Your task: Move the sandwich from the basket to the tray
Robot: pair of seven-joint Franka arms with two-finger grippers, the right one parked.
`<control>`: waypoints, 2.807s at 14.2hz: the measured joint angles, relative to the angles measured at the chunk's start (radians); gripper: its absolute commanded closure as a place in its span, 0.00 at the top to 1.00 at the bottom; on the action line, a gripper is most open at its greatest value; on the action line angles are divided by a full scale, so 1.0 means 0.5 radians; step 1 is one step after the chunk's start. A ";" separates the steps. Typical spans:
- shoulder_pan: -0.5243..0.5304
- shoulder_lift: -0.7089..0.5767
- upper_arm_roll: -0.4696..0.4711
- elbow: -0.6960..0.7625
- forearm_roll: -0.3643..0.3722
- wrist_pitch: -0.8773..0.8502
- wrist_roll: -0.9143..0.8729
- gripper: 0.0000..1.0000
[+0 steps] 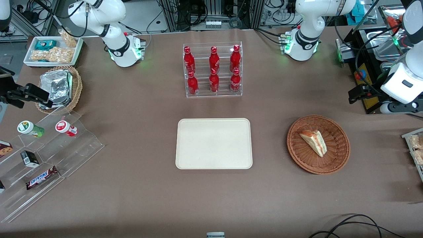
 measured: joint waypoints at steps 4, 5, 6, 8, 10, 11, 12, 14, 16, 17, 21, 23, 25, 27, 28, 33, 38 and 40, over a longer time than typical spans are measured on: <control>-0.006 0.000 -0.001 0.004 -0.001 0.001 0.003 1.00; -0.007 0.000 -0.001 0.004 -0.002 0.002 0.003 1.00; -0.010 0.000 -0.002 0.004 -0.003 0.001 0.003 1.00; -0.016 0.002 -0.002 0.004 -0.003 -0.001 0.003 1.00; -0.020 0.007 -0.002 0.003 -0.003 -0.004 0.003 1.00; -0.025 0.009 -0.002 0.002 -0.003 -0.004 0.003 1.00; -0.032 0.011 -0.003 -0.001 -0.003 -0.005 0.003 1.00; -0.042 0.019 -0.004 -0.023 -0.003 -0.010 0.003 1.00; -0.044 0.051 -0.004 -0.083 -0.003 -0.009 0.003 1.00; -0.044 0.085 -0.003 -0.116 -0.003 0.003 0.002 1.00; -0.046 0.239 -0.004 -0.410 -0.002 0.472 -0.064 1.00; -0.047 0.277 -0.004 -0.620 -0.001 0.767 -0.177 1.00; -0.047 0.295 -0.003 -0.778 -0.002 0.987 -0.398 1.00; -0.048 0.310 -0.004 -0.864 -0.001 1.106 -0.767 1.00; -0.048 0.328 -0.006 -0.883 -0.001 1.149 -0.988 1.00; -0.056 0.505 -0.027 -0.896 0.000 1.372 -1.858 1.00; -0.055 0.665 -0.027 -0.893 0.000 1.453 -1.954 0.18; -0.055 0.676 -0.027 -0.892 0.000 1.453 -1.956 0.11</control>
